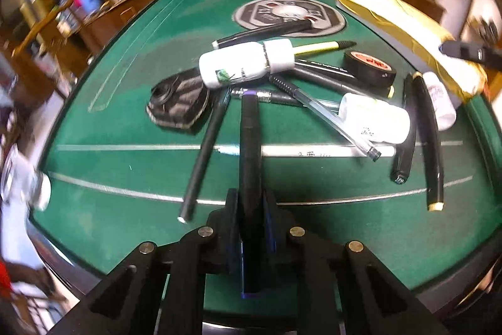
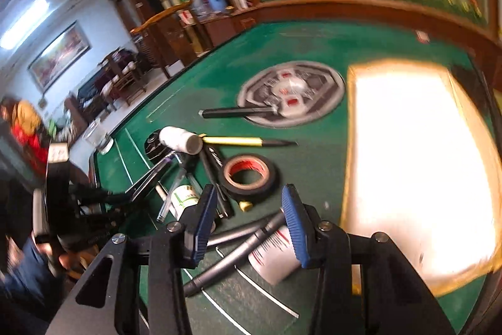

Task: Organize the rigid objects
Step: 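Grasp the white bottle with the right tool while the left tool grasps a black marker, then lift the bottle and marker and carry both tools toward the white tray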

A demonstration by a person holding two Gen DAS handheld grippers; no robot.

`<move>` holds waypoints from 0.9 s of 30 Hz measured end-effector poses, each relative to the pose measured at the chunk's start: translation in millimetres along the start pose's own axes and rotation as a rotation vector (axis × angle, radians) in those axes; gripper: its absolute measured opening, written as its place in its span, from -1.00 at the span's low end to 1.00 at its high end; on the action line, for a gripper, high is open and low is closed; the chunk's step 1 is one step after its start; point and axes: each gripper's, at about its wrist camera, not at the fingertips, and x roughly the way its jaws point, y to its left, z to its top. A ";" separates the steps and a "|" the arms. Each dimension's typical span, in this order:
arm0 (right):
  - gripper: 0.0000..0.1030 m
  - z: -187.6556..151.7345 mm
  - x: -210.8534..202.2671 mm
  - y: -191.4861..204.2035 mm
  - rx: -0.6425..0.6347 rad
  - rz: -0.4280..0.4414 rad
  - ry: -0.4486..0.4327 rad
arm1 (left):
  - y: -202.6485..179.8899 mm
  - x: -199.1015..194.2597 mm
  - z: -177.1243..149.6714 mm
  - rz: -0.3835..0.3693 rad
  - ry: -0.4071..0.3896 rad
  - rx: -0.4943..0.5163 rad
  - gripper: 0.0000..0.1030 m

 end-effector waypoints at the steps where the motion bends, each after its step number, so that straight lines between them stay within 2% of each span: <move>1: -0.19 -3.1 2.1 -6.2 0.039 0.002 0.013 | 0.7 0.0 -0.7 -0.009 -0.002 -0.008 -0.70; 4: -0.19 -11.4 12.9 -19.8 0.131 -0.005 0.069 | 6.9 1.3 2.8 -0.034 0.007 -0.048 -0.69; 11: -0.23 -19.1 16.3 -34.1 0.196 -0.054 0.094 | 7.4 13.2 19.8 0.006 -0.003 -0.080 -0.68; 15: -0.23 -21.6 18.7 -36.2 0.202 -0.062 0.108 | 10.9 16.7 22.9 0.012 -0.017 -0.111 -0.45; 17: -0.23 -22.6 22.2 -30.1 0.173 -0.084 0.122 | 14.0 18.8 24.8 -0.007 -0.017 -0.133 -0.48; 18: -0.22 -23.1 24.1 -25.8 0.151 -0.116 0.124 | 15.4 19.1 25.0 -0.019 -0.019 -0.146 -0.71; 22: -0.21 -27.0 30.8 -13.2 0.081 -0.177 0.129 | 19.9 17.7 20.2 -0.027 -0.034 -0.168 -0.71; 26: -0.20 -33.5 42.1 6.5 -0.044 -0.297 0.142 | 22.6 13.7 16.8 -0.044 -0.034 -0.184 -0.71; 27: -0.20 -35.3 43.7 8.8 -0.053 -0.302 0.139 | 22.4 14.1 17.3 -0.036 -0.034 -0.182 -0.71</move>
